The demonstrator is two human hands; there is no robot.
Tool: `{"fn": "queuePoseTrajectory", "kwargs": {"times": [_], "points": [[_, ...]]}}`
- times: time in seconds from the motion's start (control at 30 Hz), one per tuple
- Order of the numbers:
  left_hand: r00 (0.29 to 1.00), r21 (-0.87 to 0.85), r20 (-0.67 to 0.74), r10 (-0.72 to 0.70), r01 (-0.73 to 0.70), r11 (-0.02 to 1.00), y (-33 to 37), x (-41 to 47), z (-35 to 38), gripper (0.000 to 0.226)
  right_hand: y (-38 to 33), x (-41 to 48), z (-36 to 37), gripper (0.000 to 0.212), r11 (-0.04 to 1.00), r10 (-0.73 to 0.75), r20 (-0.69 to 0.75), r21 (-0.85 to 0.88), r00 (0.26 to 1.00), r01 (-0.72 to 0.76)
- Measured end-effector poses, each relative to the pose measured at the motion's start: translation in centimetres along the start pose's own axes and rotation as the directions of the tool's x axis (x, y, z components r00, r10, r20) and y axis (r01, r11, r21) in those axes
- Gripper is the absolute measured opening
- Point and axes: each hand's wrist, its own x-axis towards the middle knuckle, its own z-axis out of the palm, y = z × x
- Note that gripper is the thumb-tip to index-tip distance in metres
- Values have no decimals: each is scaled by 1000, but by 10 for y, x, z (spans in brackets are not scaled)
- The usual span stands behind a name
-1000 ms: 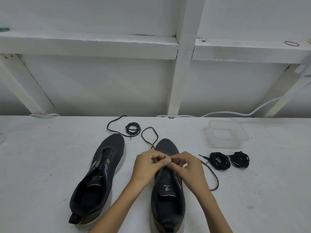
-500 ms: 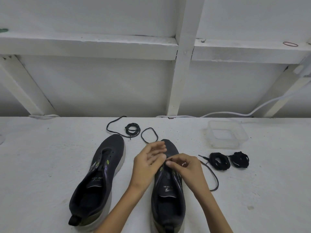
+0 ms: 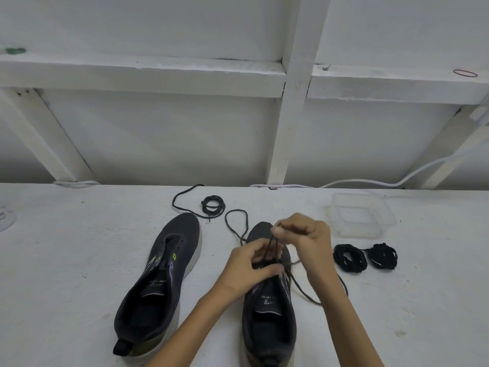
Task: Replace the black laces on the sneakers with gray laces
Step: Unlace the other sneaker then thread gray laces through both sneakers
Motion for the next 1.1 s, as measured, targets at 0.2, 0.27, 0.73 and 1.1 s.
{"fn": "queuePoseTrajectory", "kwargs": {"times": [0.2,0.27,0.73,1.1], "points": [[998,40,-64,-9,11,999,3,4,2,15,-19,28,1,3,976,-71,-84,201,994,86],[997,27,-78,-29,31,999,3,6,3,20,-8,31,1,11,989,11,-24,146,1000,-7],[997,19,-74,-37,38,999,-4,8,5,18,23,3,-6,2,980,185,144,-101,972,-171],[999,9,-12,-45,45,999,-6,11,3,15,-14,37,-3,6,984,96,50,146,994,-103]]}}
